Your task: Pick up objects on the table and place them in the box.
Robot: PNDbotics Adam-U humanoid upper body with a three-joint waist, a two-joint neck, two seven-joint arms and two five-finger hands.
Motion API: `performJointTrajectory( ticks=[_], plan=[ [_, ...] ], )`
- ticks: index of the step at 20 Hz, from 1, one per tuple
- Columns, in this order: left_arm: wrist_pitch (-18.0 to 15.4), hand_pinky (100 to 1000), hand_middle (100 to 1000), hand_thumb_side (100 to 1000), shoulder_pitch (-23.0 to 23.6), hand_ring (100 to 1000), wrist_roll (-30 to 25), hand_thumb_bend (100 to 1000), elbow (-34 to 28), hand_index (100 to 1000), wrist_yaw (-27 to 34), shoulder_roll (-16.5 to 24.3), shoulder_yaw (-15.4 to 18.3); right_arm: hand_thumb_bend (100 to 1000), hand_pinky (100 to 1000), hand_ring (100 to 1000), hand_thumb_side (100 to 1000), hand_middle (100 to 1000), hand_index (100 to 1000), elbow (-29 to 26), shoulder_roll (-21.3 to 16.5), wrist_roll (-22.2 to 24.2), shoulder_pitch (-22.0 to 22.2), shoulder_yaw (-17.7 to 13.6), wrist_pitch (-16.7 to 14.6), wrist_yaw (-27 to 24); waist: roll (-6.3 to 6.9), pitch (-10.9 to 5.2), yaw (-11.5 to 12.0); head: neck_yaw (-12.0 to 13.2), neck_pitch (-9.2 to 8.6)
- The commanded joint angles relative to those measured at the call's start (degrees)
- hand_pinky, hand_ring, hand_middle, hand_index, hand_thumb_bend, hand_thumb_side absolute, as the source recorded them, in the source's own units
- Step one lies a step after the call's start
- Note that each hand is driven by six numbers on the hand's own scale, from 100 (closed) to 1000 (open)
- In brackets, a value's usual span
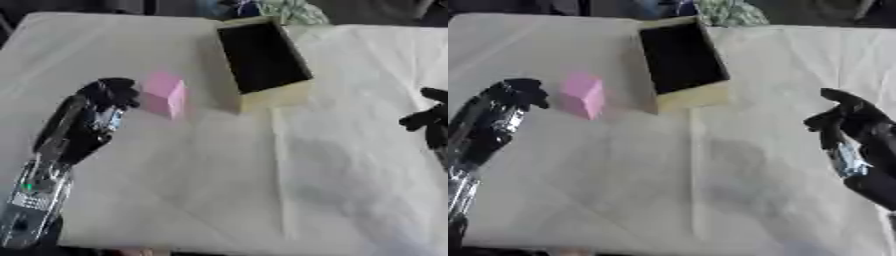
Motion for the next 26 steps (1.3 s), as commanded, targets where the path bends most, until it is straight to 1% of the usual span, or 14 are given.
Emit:
performJointTrajectory(
  ticks=[1, 5, 11, 13, 14, 17, 23, 26],
  plan=[
    [-0.49, 823, 625, 560, -0.80, 634, 0.10, 100, -0.92, 780, -0.17, 1.81, 0.50, 100, 762, 691, 570, 532, 921, -0.49, -0.71, 0.00, -0.17, -0.39, -0.04, -0.16, 0.17, -0.95, -0.06, 0.29, 0.29],
    [-0.92, 823, 626, 551, -1.13, 635, 0.17, 100, -0.89, 781, -0.22, 3.14, 0.49, 100, 762, 691, 570, 531, 921, -0.44, -0.76, -0.03, -0.19, -0.46, -0.01, -0.12, 0.34, -1.02, -0.29, 0.27, 0.34],
    [-2.12, 821, 626, 535, -2.36, 636, -0.08, 100, -0.71, 783, -0.21, 6.63, 0.15, 100, 762, 691, 571, 531, 921, -0.33, -0.80, 0.07, -0.14, -0.40, 0.02, -0.08, 0.43, -1.06, -0.40, 0.27, 0.39],
    [-2.33, 821, 626, 535, -2.48, 636, -0.11, 100, -0.57, 783, -0.16, 6.96, 0.12, 100, 762, 691, 571, 531, 921, -0.31, -0.80, 0.07, -0.14, -0.40, 0.01, -0.07, 0.43, -1.06, -0.41, 0.26, 0.40],
    [-2.49, 817, 627, 494, -2.67, 640, -0.22, 108, -0.71, 791, -0.26, 7.19, -0.05, 100, 762, 691, 571, 531, 921, -0.27, -0.90, 0.10, -0.04, -0.37, 0.02, -0.04, 0.57, -1.18, -0.49, 0.27, 0.48],
    [-4.13, 814, 628, 480, -5.35, 642, -1.99, 118, -1.05, 795, -2.21, 10.42, -1.13, 100, 762, 691, 571, 531, 922, -0.18, -1.35, 0.12, 0.31, -0.42, 0.02, 0.14, 1.07, -1.38, -0.52, -0.17, 0.45],
    [-8.55, 812, 636, 442, -10.22, 655, -3.86, 153, 2.51, 815, -6.55, 19.13, -3.20, 100, 762, 692, 571, 531, 922, -0.08, -1.65, 0.13, 0.65, -0.43, 0.00, 0.32, 1.54, -1.71, -1.16, -0.59, 0.30],
    [-10.81, 810, 645, 431, -12.59, 668, -5.42, 206, 4.20, 833, -7.90, 23.50, -4.47, 100, 762, 692, 571, 531, 922, -0.05, -1.76, 0.18, 0.72, -0.37, -0.02, 0.37, 1.70, -1.87, -1.41, -0.64, 0.30]
  ],
)
